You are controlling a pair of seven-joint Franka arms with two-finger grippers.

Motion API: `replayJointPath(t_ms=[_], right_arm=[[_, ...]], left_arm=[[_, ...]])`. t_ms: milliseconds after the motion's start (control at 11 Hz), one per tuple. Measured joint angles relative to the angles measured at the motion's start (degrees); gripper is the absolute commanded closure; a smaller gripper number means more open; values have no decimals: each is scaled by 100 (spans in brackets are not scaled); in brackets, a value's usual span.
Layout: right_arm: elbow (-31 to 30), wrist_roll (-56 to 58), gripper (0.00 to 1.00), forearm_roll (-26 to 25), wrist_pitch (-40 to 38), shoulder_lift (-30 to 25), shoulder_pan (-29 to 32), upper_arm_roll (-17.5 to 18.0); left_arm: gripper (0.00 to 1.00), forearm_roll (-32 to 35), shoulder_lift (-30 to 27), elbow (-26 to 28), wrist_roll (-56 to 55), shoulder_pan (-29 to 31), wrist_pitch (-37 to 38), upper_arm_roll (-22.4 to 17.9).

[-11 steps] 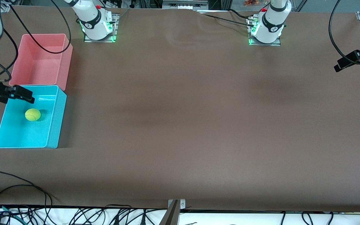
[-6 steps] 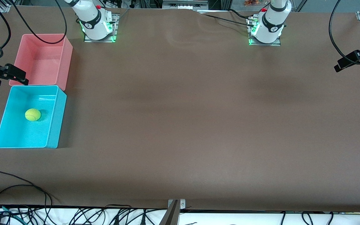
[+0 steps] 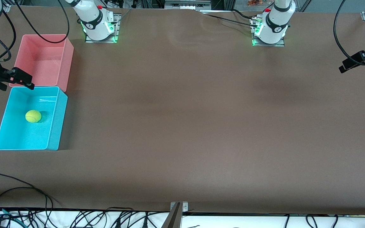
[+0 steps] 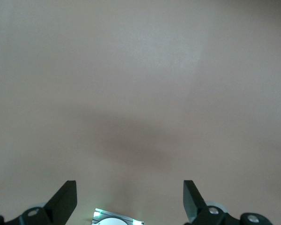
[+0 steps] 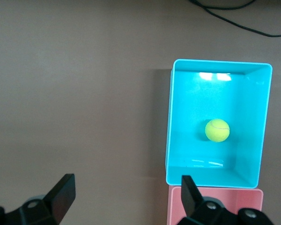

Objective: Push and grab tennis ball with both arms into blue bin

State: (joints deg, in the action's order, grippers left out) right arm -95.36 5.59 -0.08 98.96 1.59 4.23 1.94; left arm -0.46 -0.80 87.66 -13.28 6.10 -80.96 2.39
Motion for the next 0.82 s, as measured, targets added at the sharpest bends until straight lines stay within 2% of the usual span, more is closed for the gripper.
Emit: replayJointPath(t_ms=[818], right_arm=[[279,-45,0,1,-74,-10,5,-23]], left_arm=[[0,1,0,0,0,0,0,0]])
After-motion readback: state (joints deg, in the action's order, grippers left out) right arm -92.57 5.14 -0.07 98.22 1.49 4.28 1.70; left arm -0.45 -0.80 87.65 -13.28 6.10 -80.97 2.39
